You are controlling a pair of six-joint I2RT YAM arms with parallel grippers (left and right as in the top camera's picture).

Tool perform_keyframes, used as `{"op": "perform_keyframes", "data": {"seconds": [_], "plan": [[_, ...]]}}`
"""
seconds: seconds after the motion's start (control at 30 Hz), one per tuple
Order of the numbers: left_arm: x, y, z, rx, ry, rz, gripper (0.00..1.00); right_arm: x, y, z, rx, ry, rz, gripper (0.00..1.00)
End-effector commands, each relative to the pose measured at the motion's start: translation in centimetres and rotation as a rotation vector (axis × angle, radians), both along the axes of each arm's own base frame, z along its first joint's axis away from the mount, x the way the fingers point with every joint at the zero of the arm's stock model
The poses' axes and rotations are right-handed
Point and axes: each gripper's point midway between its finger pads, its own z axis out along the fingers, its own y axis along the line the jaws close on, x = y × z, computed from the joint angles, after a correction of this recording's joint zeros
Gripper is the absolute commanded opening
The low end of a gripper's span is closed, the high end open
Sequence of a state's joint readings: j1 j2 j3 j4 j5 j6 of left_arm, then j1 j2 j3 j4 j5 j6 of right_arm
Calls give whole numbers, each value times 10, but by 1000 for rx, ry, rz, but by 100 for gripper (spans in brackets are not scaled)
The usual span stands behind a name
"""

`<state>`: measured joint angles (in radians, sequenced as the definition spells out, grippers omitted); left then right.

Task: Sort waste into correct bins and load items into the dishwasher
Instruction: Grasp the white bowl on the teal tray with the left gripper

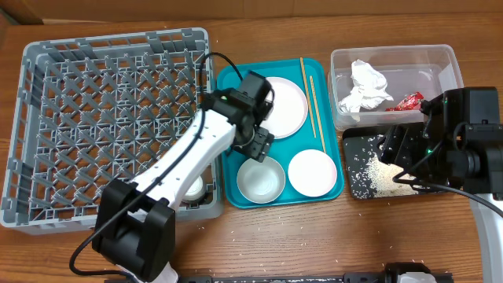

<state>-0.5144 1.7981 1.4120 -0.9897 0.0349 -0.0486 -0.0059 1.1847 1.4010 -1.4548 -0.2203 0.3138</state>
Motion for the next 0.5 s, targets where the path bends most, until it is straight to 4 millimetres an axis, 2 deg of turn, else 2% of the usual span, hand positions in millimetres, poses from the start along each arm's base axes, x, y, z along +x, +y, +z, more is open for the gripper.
{"op": "perform_keyframes", "data": {"seconds": [0.0, 0.13, 0.3, 0.4, 0.47], "plan": [[-23, -11, -21, -51, 88, -119, 63, 4, -2, 8, -11, -34, 0, 73], [-37, -11, -42, -53, 120, -120, 60, 3, -2, 8, -11, -33, 0, 73], [-41, -7, -61, -53, 113, -104, 56, 3, -2, 8, -11, -33, 0, 73], [-38, -9, -66, -62, 91, -100, 49, 4, -2, 8, -11, -34, 0, 73], [-35, -10, -67, -70, 77, -97, 40, 3, -2, 8, -11, -33, 0, 73]]}}
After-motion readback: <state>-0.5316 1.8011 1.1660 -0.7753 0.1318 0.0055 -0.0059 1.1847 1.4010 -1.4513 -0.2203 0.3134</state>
